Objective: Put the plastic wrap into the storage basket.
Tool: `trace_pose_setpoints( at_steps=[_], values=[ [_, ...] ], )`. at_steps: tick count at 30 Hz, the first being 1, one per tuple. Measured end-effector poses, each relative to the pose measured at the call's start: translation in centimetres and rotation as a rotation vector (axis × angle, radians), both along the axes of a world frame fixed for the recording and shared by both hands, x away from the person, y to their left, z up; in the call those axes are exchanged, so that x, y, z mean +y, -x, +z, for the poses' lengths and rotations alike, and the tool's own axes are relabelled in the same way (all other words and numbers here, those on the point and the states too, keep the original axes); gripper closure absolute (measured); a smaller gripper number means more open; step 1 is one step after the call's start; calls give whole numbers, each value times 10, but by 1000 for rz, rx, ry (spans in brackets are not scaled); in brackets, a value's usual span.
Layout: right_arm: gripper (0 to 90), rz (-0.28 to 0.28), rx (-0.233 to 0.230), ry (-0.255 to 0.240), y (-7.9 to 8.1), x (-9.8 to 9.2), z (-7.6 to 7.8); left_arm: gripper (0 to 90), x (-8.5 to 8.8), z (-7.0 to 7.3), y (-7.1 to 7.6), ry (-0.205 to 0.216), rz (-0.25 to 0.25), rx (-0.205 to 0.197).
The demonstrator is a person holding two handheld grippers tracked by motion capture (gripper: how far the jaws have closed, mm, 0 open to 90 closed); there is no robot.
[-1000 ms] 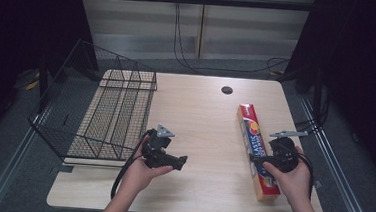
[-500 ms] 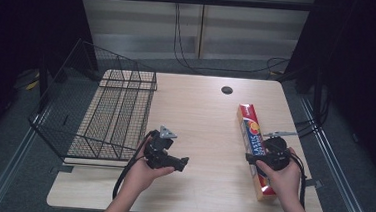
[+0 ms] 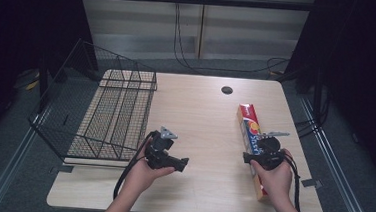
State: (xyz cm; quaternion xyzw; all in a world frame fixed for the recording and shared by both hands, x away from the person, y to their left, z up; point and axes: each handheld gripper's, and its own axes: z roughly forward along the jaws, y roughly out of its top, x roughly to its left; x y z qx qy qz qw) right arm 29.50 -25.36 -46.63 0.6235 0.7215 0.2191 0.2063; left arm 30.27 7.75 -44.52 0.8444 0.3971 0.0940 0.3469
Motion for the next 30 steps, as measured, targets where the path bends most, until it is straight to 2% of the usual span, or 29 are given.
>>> trace_pose_setpoints(
  at_steps=[1, 2, 6, 10, 11, 12, 14, 15, 17, 19, 20, 21, 22, 23, 24, 26, 28, 29, 30],
  values=[
    [299, -3, -1, 12, 0, 0, 0, 49, 1, 0, 0, -12, -12, 3],
    [368, -9, -10, 36, 0, -1, 0, 49, 0, -1, 0, 3, -6, 3],
    [414, -4, -7, 61, -1, -3, 1, 50, -1, -1, 1, 4, 3, -2],
    [446, 30, -16, 35, 0, -9, 1, 50, 0, 0, 1, 6, -6, -5],
    [449, 38, -12, 14, 1, -11, 2, 50, 1, 1, 0, -5, -15, -8],
    [451, 84, -17, -20, 1, -15, 6, 50, 2, 2, 0, -16, -23, -11],
    [451, 119, -39, -25, 3, -14, 11, 51, 1, 2, 0, -1, -17, -7],
    [451, 132, -47, -19, 4, -13, 15, 51, 2, 3, 0, -10, -26, -14],
    [451, 161, -64, -44, 6, -12, 23, 51, 2, 5, 0, -6, -28, -11],
    [451, 174, -65, -60, 8, -12, 27, 51, 1, 6, 1, 6, -26, -3],
    [451, 214, -81, -73, 11, -13, 33, 51, 0, 8, 1, 5, -40, -7],
    [451, 214, -81, -73, 11, -13, 33, 51, 0, 8, 1, 5, -40, -7],
    [451, 226, -74, -76, 13, -12, 35, 51, -2, 9, 1, 24, -40, -5],
    [451, 263, -67, -74, 17, -13, 39, 51, -4, 11, 1, 21, -49, 4],
    [451, 263, -67, -74, 17, -13, 39, 51, -3, 13, 0, -3, -87, 4],
    [451, 315, -71, -74, 20, -14, 41, 46, -5, 15, 0, 25, -91, 1],
    [451, 318, -68, -66, 21, -13, 42, 43, -6, 19, -4, 48, -123, 12],
    [451, 339, -64, -66, 21, -13, 42, 41, -7, 22, -6, 56, -149, 9],
    [451, 366, -59, -59, 22, -13, 44, 35, -9, 24, -9, 87, -176, 10]
  ],
)
